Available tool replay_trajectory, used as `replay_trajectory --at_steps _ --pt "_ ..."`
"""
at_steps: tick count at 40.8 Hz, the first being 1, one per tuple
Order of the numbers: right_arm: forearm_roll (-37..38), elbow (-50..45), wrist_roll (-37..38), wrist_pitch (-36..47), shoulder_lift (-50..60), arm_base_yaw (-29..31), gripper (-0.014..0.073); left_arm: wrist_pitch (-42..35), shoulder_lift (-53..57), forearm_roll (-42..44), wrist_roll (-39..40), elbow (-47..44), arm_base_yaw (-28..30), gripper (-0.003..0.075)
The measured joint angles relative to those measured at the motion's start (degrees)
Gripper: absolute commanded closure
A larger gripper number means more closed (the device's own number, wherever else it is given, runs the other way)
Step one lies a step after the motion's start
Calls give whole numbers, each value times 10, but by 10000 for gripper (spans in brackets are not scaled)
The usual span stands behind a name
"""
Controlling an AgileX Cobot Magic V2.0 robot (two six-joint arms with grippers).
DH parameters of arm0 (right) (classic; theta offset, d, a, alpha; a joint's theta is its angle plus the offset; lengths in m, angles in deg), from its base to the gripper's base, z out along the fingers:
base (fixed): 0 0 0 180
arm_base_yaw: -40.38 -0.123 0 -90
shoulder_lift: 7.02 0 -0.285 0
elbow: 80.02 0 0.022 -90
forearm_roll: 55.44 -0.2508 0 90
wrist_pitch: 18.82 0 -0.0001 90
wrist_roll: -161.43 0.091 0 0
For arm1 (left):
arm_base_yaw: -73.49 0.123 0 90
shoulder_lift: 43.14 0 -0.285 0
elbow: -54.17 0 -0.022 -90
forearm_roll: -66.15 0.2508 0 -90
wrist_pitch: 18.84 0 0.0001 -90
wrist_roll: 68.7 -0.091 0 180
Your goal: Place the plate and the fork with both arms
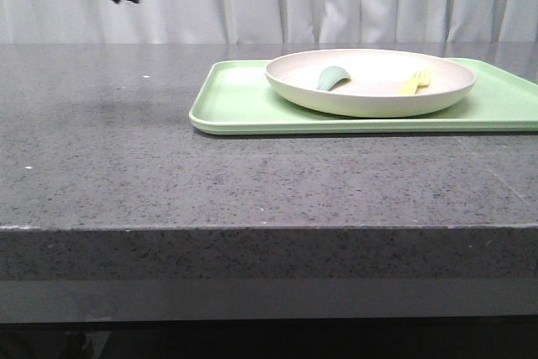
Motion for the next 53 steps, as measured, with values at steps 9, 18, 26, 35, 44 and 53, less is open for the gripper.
replay_trajectory --at_steps 9,18,26,35,44,53 --pt "0 0 0 0 0 0 -57 -215 198 4 0 -253 16 738" --pt "0 0 0 0 0 0 -57 -355 375 5 0 -445 17 738" --pt "0 0 0 0 0 0 -57 -394 519 5 0 -580 17 738" --pt "0 0 0 0 0 0 -57 -435 680 5 0 -688 17 738" --pt "0 0 0 0 0 0 -57 -446 829 5 0 -742 17 738" --pt "0 9 0 0 -21 0 -57 -446 876 5 0 -758 17 738"
